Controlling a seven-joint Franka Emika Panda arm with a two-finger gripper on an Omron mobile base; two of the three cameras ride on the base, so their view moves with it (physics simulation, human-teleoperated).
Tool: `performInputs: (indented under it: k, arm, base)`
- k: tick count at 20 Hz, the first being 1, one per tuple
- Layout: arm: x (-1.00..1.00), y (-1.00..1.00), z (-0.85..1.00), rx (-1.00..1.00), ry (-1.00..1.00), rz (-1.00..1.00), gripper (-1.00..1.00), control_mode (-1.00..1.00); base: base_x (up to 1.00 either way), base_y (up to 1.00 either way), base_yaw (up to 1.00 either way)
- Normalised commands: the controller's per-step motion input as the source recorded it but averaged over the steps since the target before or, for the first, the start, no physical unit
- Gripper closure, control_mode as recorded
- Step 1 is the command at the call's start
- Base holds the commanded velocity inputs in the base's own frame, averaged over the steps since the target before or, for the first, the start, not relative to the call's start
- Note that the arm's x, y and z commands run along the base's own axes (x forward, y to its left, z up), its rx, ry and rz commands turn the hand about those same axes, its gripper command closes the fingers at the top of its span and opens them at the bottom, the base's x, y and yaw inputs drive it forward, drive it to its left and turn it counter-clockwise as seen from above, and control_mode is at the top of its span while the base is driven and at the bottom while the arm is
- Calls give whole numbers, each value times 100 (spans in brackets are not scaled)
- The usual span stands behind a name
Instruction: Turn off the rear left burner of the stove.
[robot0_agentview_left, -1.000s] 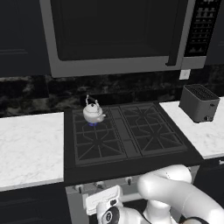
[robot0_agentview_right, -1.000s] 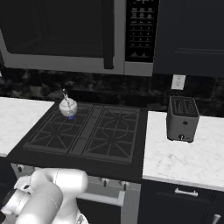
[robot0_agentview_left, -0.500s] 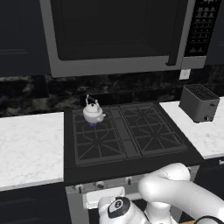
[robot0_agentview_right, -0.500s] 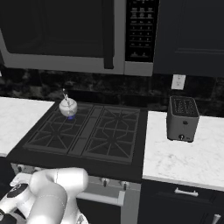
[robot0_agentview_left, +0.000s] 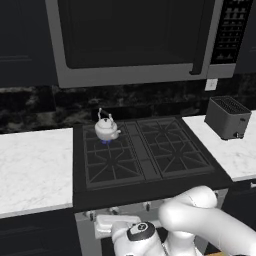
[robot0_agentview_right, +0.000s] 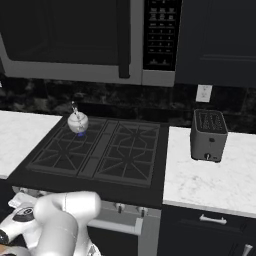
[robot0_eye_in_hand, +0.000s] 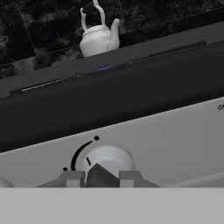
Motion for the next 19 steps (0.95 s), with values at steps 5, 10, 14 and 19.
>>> performInputs:
  k: [5,10,14,19]
  arm:
    - [23,-94,40,77,0,-8,100,-100]
    - [28,-100,34,76,0,-12,100,-100]
    - [3,-70,31,49,4,-11,100,-100]
    - [0,0,0,0,0,0,100,-100]
  base:
    - [0,0,0]
    - [0,0,0]
    - [0,0,0]
    - [0,0,0]
